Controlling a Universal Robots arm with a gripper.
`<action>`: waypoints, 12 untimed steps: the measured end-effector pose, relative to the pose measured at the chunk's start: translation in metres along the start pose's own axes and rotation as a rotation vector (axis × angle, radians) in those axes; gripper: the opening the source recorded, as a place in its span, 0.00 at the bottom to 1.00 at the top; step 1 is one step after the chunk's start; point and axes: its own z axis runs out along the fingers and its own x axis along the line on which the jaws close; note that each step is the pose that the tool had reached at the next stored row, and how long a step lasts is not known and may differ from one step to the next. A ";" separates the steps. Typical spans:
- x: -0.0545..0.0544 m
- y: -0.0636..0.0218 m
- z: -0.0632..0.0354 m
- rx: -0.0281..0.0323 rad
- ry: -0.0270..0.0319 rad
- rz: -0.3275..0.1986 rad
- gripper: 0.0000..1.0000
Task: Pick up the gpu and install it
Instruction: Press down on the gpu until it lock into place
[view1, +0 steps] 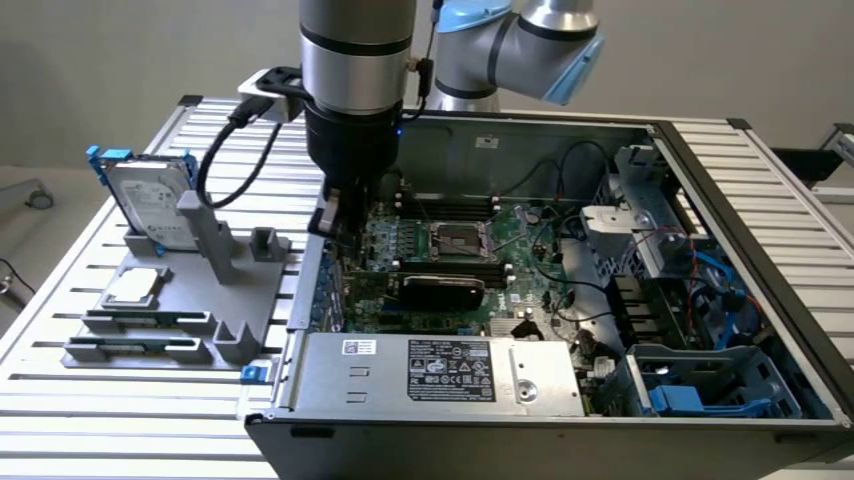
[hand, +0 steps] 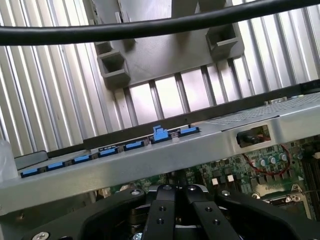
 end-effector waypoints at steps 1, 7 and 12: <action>0.000 0.0000 0.0001 -0.0002 -0.0007 0.007 0.11; -0.001 0.0000 0.0003 -0.0022 -0.0043 0.045 0.11; 0.000 -0.0011 -0.0033 -0.0114 -0.0026 0.054 0.11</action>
